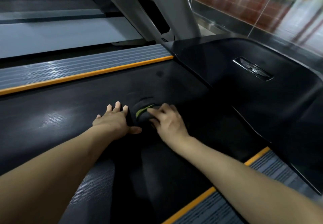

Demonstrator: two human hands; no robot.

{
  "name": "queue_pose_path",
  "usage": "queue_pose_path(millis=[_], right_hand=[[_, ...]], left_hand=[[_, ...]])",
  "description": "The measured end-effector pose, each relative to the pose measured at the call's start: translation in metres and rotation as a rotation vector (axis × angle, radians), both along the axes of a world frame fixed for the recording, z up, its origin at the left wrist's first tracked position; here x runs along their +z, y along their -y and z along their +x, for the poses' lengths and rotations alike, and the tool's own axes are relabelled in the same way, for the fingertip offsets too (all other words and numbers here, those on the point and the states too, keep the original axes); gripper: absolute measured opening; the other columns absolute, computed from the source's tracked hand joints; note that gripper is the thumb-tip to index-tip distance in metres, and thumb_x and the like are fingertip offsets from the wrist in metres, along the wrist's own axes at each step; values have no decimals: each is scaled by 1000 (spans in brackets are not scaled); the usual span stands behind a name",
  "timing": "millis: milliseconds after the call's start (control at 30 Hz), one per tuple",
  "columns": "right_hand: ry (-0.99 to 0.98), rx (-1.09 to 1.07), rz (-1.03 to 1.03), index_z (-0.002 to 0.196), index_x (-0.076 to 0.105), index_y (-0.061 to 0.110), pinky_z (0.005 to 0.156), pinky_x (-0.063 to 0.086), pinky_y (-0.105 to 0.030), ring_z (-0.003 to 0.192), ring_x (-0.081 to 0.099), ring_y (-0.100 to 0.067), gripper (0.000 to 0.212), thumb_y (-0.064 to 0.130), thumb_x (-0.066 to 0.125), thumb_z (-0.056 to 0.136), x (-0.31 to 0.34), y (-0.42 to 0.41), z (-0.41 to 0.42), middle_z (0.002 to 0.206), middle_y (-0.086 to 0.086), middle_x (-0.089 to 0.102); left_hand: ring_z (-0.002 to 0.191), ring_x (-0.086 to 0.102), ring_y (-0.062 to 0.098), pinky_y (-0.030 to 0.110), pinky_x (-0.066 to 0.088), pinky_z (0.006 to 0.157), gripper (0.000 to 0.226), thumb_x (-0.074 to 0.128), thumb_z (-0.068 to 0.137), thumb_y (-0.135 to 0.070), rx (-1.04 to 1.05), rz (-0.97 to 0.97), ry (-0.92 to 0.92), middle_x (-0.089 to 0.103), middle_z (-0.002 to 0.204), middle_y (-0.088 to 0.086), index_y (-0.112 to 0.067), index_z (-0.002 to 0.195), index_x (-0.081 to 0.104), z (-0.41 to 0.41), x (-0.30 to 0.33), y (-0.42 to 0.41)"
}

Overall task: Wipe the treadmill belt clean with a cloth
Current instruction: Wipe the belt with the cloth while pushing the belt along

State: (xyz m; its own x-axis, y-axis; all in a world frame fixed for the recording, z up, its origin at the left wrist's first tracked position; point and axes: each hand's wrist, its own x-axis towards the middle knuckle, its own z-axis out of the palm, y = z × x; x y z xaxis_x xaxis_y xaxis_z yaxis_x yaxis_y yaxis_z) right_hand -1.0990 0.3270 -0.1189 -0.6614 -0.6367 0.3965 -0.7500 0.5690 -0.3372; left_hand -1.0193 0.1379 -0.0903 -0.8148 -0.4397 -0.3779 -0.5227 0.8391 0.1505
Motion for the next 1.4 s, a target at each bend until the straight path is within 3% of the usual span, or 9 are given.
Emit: queue_pose_path(millis=[100, 300, 600, 767, 867, 967, 1167, 1267, 1400], right_hand=[[-54, 2, 63, 115, 74, 20, 79, 54, -41, 82, 57, -37, 31, 26, 69, 86, 7, -22, -46, 90, -13, 59], [-22, -627, 163, 126, 66, 22, 93, 42, -38, 103, 53, -37, 33, 36, 55, 98, 13, -79, -139, 118, -16, 52], [-96, -52, 104, 118, 71, 15, 77, 54, -43, 88, 56, -39, 40, 42, 55, 94, 3, -18, -19, 98, -17, 56], [-67, -393, 238, 115, 69, 13, 89, 50, -46, 104, 58, -42, 28, 28, 54, 96, 26, -94, -119, 112, -22, 61], [-63, -533, 144, 118, 71, 13, 83, 50, -45, 93, 60, -45, 29, 26, 63, 93, 26, -88, -104, 105, -23, 62], [-50, -401, 36, 114, 74, 22, 70, 50, -40, 79, 61, -41, 28, 24, 72, 87, 15, -41, -34, 91, -18, 62], [11, 16, 7, 114, 75, 23, 77, 54, -38, 87, 60, -30, 27, 27, 70, 88, 14, -23, 5, 95, -10, 59], [-33, -182, 174, 121, 71, 29, 84, 51, -39, 98, 58, -32, 28, 28, 60, 96, 21, -66, -63, 107, -12, 59], [-71, -536, 131, 123, 72, 21, 86, 49, -40, 97, 57, -39, 30, 27, 61, 95, 21, -98, -97, 107, -16, 57]], left_hand=[[156, -10, 21, 57, 14, 123, 113, 64, 74, -80, 3, 8, -7, -11, 169, -9, -35, 161, 6, 2, 0, -1], [156, -10, 22, 57, 13, 123, 114, 63, 74, -81, 1, 21, -22, -10, 169, -8, -34, 161, 7, 3, -2, 0], [156, -3, 25, 55, 15, 123, 111, 54, 75, -86, -31, -71, -81, -3, 170, -2, -30, 161, 11, 10, 0, -4], [145, 26, 26, 48, 30, 114, 82, 49, 81, -82, -85, -163, -268, 32, 156, -2, -36, 148, 41, 28, 4, -15], [137, 35, 26, 46, 36, 108, 69, 51, 88, -72, -94, -110, -325, 39, 149, -4, -36, 146, 43, 33, 4, -26], [143, 31, 24, 46, 34, 112, 71, 50, 89, -72, -78, -70, -333, 36, 155, -4, -35, 148, 42, 42, 0, -35], [147, 26, 20, 42, 31, 116, 98, 50, 72, -89, -102, -52, -287, 32, 158, -6, -33, 151, 39, 67, 3, -38], [152, 18, 19, 43, 24, 122, 113, 49, 64, -96, -101, -32, -231, 22, 164, -5, -34, 156, 28, 68, 4, -42], [152, 16, 20, 46, 22, 123, 114, 54, 63, -94, -69, 6, -205, 20, 164, -3, -33, 157, 28, 62, 2, -47]])
